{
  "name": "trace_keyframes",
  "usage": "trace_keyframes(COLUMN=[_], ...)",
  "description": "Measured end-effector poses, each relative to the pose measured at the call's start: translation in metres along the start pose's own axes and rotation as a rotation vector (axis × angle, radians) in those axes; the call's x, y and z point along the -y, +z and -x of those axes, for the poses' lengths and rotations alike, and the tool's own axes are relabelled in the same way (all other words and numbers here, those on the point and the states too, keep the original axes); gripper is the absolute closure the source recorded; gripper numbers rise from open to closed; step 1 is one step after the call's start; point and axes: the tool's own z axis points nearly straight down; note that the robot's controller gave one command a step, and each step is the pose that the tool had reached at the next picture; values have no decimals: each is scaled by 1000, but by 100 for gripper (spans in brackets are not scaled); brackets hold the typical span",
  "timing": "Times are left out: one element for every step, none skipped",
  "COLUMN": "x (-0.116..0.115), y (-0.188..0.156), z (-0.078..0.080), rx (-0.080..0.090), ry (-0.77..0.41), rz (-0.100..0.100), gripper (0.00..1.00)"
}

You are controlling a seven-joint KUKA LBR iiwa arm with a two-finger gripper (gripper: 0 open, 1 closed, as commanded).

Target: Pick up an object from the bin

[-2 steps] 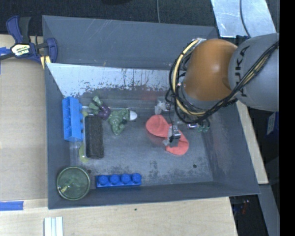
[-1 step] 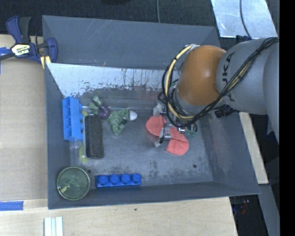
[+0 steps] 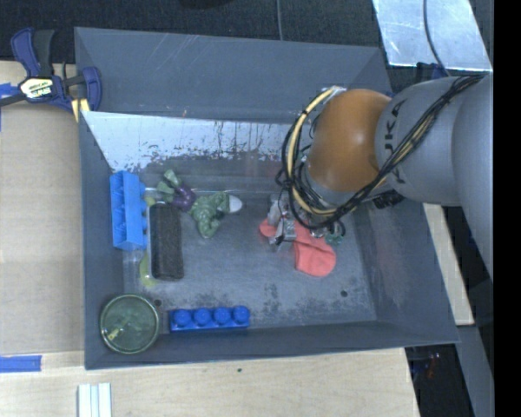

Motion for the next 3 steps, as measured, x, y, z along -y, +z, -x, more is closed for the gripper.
trace_keyframes(x=[0, 4, -2], y=[0, -37, -112], z=[0, 0, 2], rx=[0, 1, 0], ry=[0, -9, -6], rz=[0, -1, 0], gripper=[100, 100, 100])
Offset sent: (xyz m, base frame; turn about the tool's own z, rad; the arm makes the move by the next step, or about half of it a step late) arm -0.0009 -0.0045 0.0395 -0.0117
